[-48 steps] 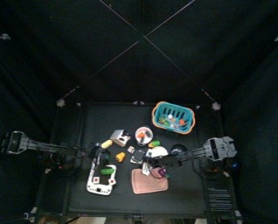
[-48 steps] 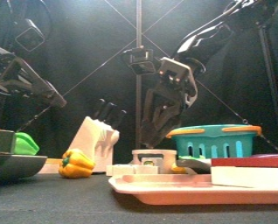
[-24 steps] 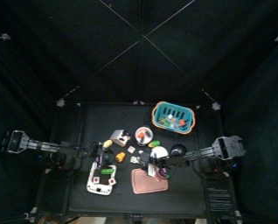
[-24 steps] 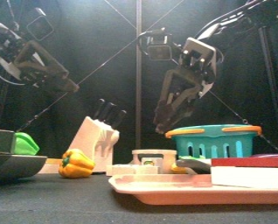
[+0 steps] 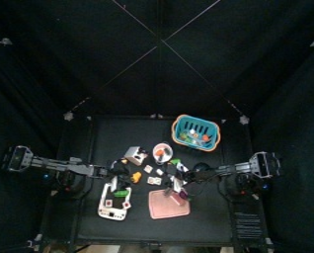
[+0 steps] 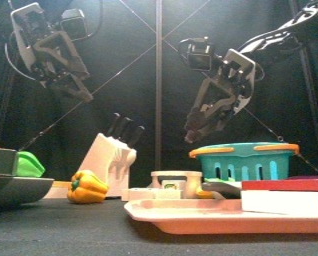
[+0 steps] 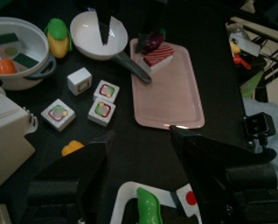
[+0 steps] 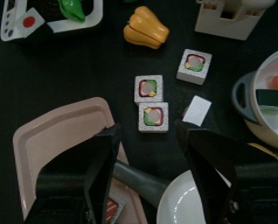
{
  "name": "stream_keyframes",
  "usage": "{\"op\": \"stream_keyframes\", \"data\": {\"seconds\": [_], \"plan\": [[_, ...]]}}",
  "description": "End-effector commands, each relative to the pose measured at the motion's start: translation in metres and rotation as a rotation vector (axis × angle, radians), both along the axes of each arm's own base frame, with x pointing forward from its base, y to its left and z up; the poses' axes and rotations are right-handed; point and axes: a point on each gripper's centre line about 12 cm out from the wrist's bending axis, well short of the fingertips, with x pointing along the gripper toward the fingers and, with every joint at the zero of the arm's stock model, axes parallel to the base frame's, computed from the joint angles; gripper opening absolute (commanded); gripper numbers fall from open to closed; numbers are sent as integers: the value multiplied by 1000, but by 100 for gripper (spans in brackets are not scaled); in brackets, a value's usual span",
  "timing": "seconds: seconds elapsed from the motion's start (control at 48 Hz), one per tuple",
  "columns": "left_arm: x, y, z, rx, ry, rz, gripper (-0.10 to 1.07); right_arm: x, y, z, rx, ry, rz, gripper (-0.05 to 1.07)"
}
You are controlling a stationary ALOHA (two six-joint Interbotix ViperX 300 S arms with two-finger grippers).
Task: Grab and place squash on plate
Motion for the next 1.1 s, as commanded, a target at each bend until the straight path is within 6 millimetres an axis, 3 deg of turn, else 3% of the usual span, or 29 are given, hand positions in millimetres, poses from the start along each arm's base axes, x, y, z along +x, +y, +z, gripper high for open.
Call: {"op": "stream_keyframes", "data": {"seconds": [0.0, 0.188, 0.542, 0.792, 0.979, 1.083], "plan": [[9, -2, 14, -15, 18, 0, 89, -5, -4, 18, 9, -79, 3, 88], [20, -4, 10, -13, 151, -8, 89, -20, -5, 23, 20, -110, 1, 88], [45, -2, -24, 68, 341, 4, 88, -39, -1, 17, 45, -126, 12, 88], [36, 17, -45, 147, 544, 213, 88, -42, -1, 13, 54, -118, 9, 88], [40, 1, -38, 251, 456, 256, 89, -41, -1, 12, 51, -114, 11, 88], [41, 1, -38, 262, 426, 289, 90, -41, -1, 12, 50, -113, 11, 88]]}}
